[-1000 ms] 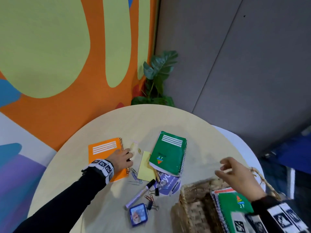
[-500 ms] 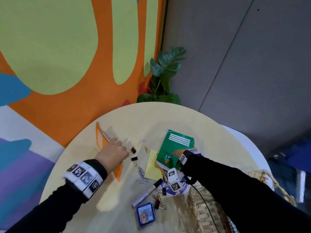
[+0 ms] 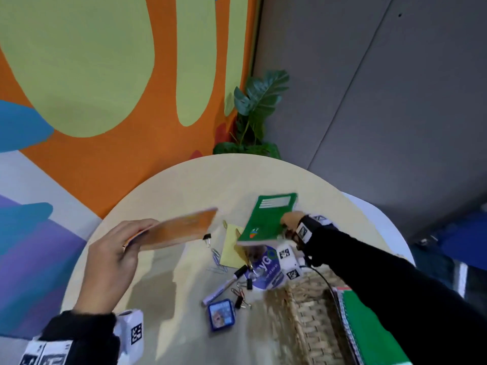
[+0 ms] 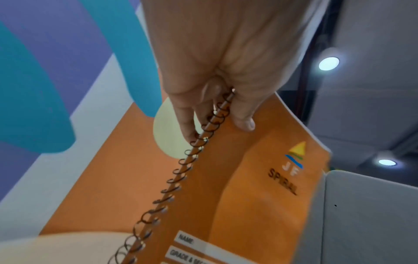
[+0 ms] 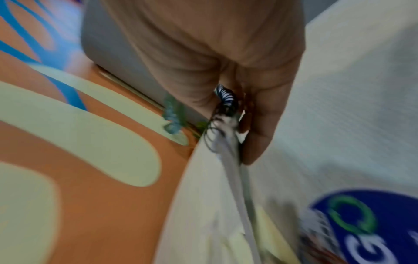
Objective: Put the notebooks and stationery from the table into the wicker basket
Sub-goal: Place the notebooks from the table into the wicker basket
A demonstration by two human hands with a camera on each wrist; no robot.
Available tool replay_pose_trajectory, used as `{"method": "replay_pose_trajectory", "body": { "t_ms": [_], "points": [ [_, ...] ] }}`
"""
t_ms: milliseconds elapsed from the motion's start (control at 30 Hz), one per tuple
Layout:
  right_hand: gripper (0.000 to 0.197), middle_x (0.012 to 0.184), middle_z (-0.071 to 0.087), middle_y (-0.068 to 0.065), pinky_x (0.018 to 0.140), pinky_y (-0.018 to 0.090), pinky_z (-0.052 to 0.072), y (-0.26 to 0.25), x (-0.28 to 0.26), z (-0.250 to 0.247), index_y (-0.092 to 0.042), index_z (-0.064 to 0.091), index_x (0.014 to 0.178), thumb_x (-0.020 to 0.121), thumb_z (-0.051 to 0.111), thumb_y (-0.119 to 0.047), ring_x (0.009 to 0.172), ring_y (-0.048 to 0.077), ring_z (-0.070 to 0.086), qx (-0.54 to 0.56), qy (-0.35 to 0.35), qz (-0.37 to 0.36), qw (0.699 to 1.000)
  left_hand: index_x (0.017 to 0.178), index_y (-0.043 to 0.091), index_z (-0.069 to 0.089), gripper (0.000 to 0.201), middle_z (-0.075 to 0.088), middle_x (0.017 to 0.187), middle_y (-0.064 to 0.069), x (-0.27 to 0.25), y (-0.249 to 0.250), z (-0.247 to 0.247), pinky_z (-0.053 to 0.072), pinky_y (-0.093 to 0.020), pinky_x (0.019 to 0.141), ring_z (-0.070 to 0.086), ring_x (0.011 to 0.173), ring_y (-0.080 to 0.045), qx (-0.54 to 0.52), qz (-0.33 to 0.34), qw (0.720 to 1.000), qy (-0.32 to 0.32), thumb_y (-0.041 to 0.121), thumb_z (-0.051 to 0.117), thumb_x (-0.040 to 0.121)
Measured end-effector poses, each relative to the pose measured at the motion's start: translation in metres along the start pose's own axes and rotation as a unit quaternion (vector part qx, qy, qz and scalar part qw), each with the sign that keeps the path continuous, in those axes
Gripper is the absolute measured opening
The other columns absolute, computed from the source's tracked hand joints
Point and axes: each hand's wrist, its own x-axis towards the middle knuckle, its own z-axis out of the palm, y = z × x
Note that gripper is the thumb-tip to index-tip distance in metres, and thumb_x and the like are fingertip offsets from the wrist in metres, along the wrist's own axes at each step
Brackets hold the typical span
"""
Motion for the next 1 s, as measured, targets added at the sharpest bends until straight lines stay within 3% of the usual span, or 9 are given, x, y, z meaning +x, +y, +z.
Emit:
{"method": "replay_pose_trajectory", "body": {
  "t_ms": [133,233,367,433,533,667,800,933,1000],
  "points": [
    [0.020,0.091,0.061,0.012,0.058,0.034,0.058,-0.026,-0.066,-0.051,-0.013,0.053,0.076,0.089,0.047,0.001,0.065,0.023,0.062,0.012,0.061,-0.076,0.995,0.091,0.054,0.056,0.046,0.069,0.092,0.018,-0.024,0.007,0.019,0.031,0.010,0.072,0.048,0.079,0.034,-0.053,-0.102,0.993,0.040,0.008,0.057,0.091],
    [0.022,0.091,0.059,0.005,0.067,0.033,0.048,-0.018,-0.125,-0.104,-0.014,0.053,0.106,0.088,0.048,-0.002,0.085,0.024,0.057,-0.202,0.136,-0.183,0.952,0.110,0.036,0.061,0.027,0.065,0.101,-0.006,-0.036,0.016,0.029,0.028,0.012,0.068,0.044,0.077,0.038,-0.046,-0.118,0.991,0.043,0.016,0.055,0.093],
    [0.039,0.108,0.068,0.009,0.088,0.040,0.050,0.001,-0.199,-0.151,-0.019,0.058,0.115,0.085,0.048,0.004,0.099,0.028,0.062,-0.377,0.131,-0.284,0.872,0.113,0.047,0.053,0.025,0.065,0.089,0.020,-0.041,0.028,0.028,0.031,0.010,0.068,0.045,0.075,0.035,-0.047,-0.087,0.994,0.043,0.038,0.053,0.089],
    [0.043,0.110,0.070,0.004,0.090,0.040,0.050,0.007,-0.225,-0.152,-0.023,0.065,0.110,0.081,0.051,0.005,0.100,0.027,0.064,-0.490,0.077,-0.297,0.816,0.102,0.055,0.050,0.018,0.064,0.085,0.034,-0.042,0.040,0.024,0.032,0.008,0.067,0.047,0.075,0.032,-0.041,-0.074,0.996,0.040,0.047,0.047,0.085],
    [0.036,0.111,0.070,-0.003,0.091,0.037,0.044,0.022,-0.242,-0.124,-0.031,0.067,0.102,0.080,0.053,-0.006,0.102,0.025,0.064,-0.700,0.014,-0.241,0.672,0.106,0.042,0.054,0.020,0.066,0.084,0.021,-0.048,0.060,0.025,0.033,0.007,0.066,0.048,0.073,0.030,-0.050,-0.058,0.996,0.042,0.029,0.055,0.091],
    [0.025,0.109,0.070,0.011,0.092,0.040,0.039,0.071,-0.230,-0.063,-0.011,0.063,0.076,0.093,0.045,-0.004,0.099,0.027,0.064,-0.801,-0.078,-0.210,0.556,0.089,0.051,0.047,0.037,0.054,0.080,0.054,-0.058,0.085,0.027,0.033,0.008,0.063,0.048,0.069,0.031,-0.065,-0.058,0.996,0.007,0.016,0.059,0.091],
    [0.023,0.114,0.070,0.012,0.102,0.045,0.038,0.122,-0.199,-0.021,-0.007,0.068,0.106,0.096,0.048,-0.009,0.105,0.026,0.062,-0.836,-0.162,-0.234,0.469,0.092,0.054,0.050,0.031,0.057,0.086,0.049,-0.071,0.096,0.036,0.036,0.002,0.064,0.053,0.072,0.025,-0.082,-0.022,0.996,-0.035,0.025,0.059,0.087],
    [0.021,0.110,0.071,0.011,0.103,0.039,0.037,0.148,-0.183,-0.013,-0.007,0.068,0.106,0.090,0.055,-0.004,0.105,0.028,0.061,-0.800,-0.171,-0.298,0.492,0.095,0.062,0.051,0.031,0.061,0.092,0.044,-0.079,0.107,0.043,0.043,-0.005,0.068,0.058,0.078,0.020,-0.104,-0.004,0.993,-0.064,0.034,0.054,0.083],
    [0.040,0.120,0.063,0.015,0.106,0.039,0.035,0.156,-0.176,-0.020,-0.007,0.058,0.121,0.081,0.061,-0.004,0.116,0.030,0.055,-0.701,-0.126,-0.322,0.624,0.096,0.063,0.051,0.030,0.061,0.092,0.045,-0.080,0.113,0.044,0.043,-0.002,0.067,0.060,0.081,0.018,-0.104,0.010,0.991,-0.080,0.036,0.054,0.083]
  ]
}}
